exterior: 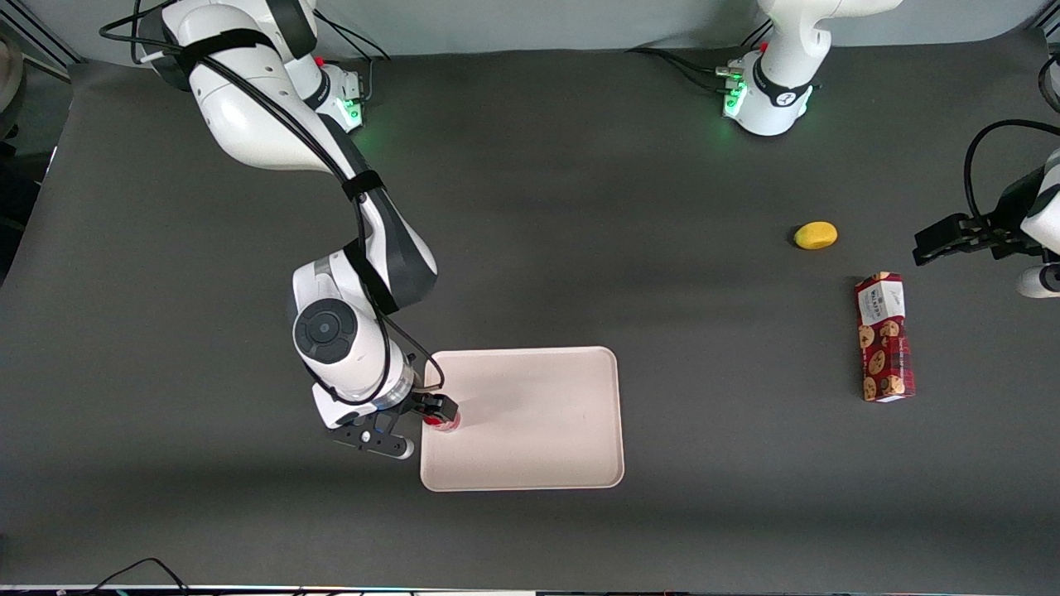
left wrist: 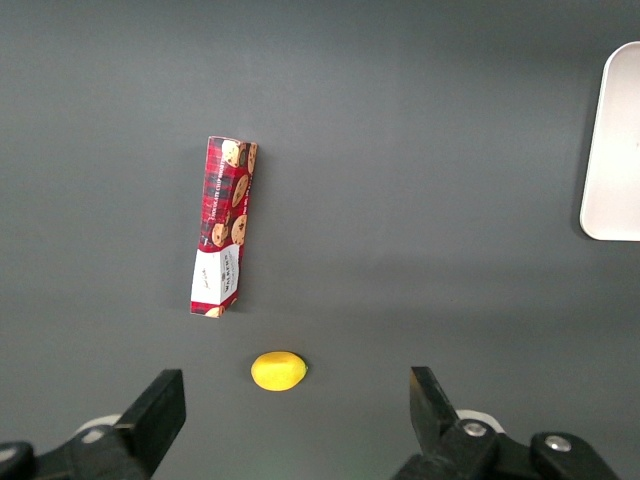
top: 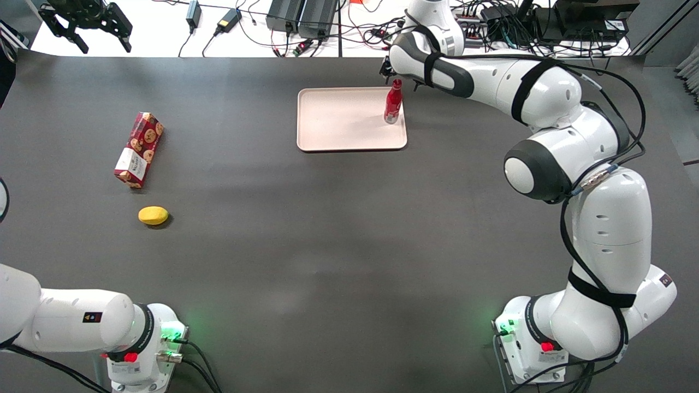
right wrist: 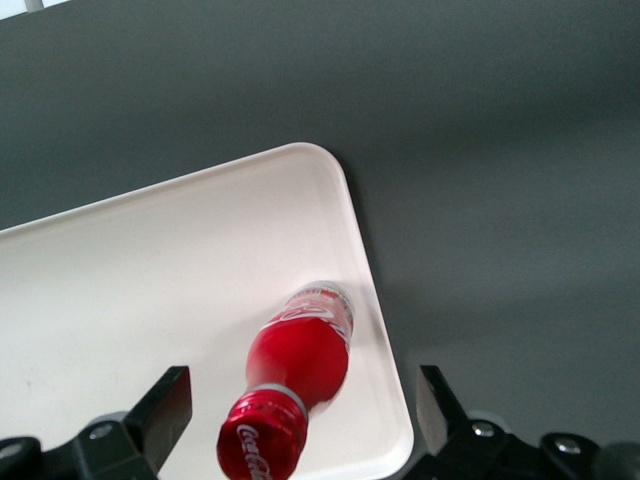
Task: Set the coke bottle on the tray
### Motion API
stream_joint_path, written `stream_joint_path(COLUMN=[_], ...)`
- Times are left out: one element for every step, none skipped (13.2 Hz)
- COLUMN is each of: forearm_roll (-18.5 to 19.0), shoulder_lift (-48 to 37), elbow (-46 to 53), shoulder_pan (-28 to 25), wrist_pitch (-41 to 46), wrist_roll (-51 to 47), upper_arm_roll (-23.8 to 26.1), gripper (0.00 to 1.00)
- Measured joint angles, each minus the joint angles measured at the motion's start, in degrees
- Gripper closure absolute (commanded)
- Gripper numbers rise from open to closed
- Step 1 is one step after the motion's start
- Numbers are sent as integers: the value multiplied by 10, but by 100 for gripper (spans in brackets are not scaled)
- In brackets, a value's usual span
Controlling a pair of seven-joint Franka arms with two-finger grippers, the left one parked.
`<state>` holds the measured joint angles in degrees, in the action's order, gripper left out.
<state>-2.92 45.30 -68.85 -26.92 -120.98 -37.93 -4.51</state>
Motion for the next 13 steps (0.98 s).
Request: stream_joint_path(forearm_roll=[0,1,7,16,23,26,26,26,26,26,26,26,26], shoulder_lift=[0,-1,-5,-14,-31,-57,-87,-123,-160,-198,-240,-286,-332], elbow=[1,6,12,19,25,28,29,28,23,8,-19,-58,-104], shoulder_pan=[0,0,0,0,0,1,5,13,22,30,37,45,57], wrist_pitch=[-1,-1,1,12,34,64,101,143,186,219,239,247,248], wrist_roll=[0,0,0,1,11,47,96,138,163,176,182,187,198], upper_arm_roll=[0,0,0,0,0,-1,-3,-5,-6,-7,-9,-11,-11], gripper=[0,0,0,0,0,0,0,0,0,0,0,0,0])
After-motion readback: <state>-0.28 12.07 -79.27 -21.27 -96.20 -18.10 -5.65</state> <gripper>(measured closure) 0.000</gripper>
